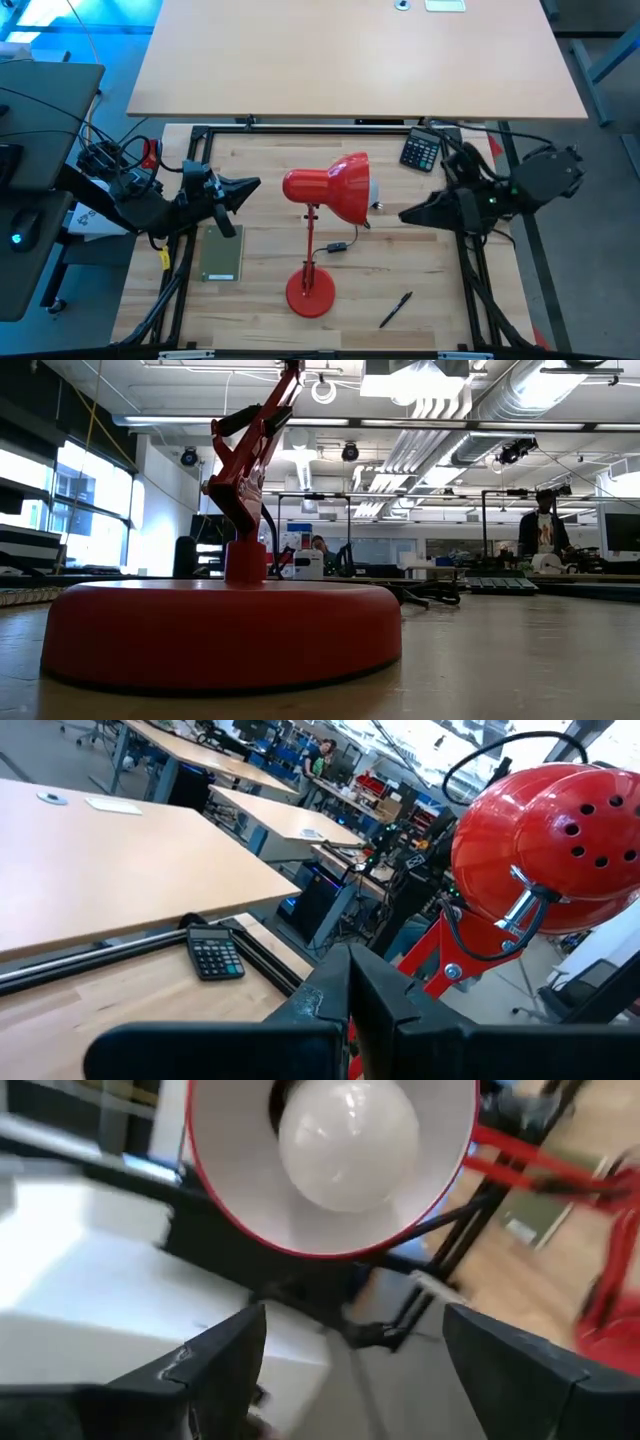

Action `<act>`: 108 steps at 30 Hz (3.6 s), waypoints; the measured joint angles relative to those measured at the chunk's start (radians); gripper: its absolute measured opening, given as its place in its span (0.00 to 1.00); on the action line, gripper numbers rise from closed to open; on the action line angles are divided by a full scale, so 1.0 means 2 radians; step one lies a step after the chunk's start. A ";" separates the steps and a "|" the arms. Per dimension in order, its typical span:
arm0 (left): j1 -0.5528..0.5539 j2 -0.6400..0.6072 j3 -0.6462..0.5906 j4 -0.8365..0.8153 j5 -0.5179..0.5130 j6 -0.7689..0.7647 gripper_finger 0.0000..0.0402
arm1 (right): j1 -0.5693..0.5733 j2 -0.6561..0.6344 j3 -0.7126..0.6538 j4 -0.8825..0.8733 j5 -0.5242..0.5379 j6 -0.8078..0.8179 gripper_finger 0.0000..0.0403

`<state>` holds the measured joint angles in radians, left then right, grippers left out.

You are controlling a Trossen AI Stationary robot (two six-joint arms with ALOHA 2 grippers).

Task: Screw lightbulb
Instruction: Insert the white lightbulb into the red lamp

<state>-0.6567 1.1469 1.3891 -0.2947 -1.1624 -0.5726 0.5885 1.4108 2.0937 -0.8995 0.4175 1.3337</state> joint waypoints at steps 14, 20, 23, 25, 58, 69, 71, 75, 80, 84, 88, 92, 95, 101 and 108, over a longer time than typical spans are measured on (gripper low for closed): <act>0.001 0.003 0.000 0.000 -0.001 0.024 0.00 | -0.020 0.039 0.000 0.051 0.065 0.164 0.74; 0.001 0.011 0.000 0.000 0.000 0.035 0.00 | -0.048 0.047 0.000 0.052 0.065 0.175 0.74; 0.001 0.013 0.000 0.000 0.001 0.028 0.00 | -0.054 0.046 0.000 0.053 0.065 0.165 0.74; 0.001 0.014 0.000 0.000 0.002 0.020 0.00 | -0.054 0.045 0.000 0.060 0.065 0.159 0.74; 0.000 0.017 0.000 0.004 0.000 0.012 0.00 | -0.055 0.026 0.000 0.062 0.158 -1.153 0.74; 0.016 0.026 0.000 0.008 -0.013 -0.014 0.00 | -0.060 0.044 0.000 0.047 0.107 -1.248 0.74; 0.024 0.036 0.000 0.010 -0.013 -0.024 0.00 | -0.060 0.044 0.000 0.057 0.106 -1.262 0.74; 0.035 0.057 0.000 0.025 0.000 -0.026 0.00 | -0.060 0.044 0.000 0.080 0.105 -1.273 0.74; 0.041 0.078 0.000 0.041 0.004 -0.027 0.00 | -0.060 0.043 0.000 0.078 0.108 -1.270 0.74; 0.041 0.085 0.000 0.045 0.004 -0.027 0.00 | -0.060 0.042 0.000 0.062 0.110 -1.255 0.74; 0.040 0.084 0.000 0.045 0.004 -0.027 0.00 | -0.059 0.031 0.000 0.036 0.118 -1.194 0.74; 0.036 0.079 0.000 0.045 0.004 -0.015 0.00 | -0.058 0.005 0.000 0.005 0.119 -1.088 0.74; 0.036 0.078 0.000 0.045 0.003 0.012 0.00 | -0.055 -0.014 0.000 -0.001 0.096 -0.948 0.74; 0.040 0.078 0.000 0.045 -0.002 0.055 0.00 | -0.070 -0.019 0.000 0.003 0.049 -0.380 0.74; 0.041 0.078 0.000 0.041 -0.003 0.119 0.00 | -0.081 -0.003 0.000 0.006 -0.031 0.024 0.74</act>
<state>-0.5755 1.3029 1.3891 -0.2134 -1.1687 -0.3344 0.4257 1.4049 2.0941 -0.8877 0.3548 1.3810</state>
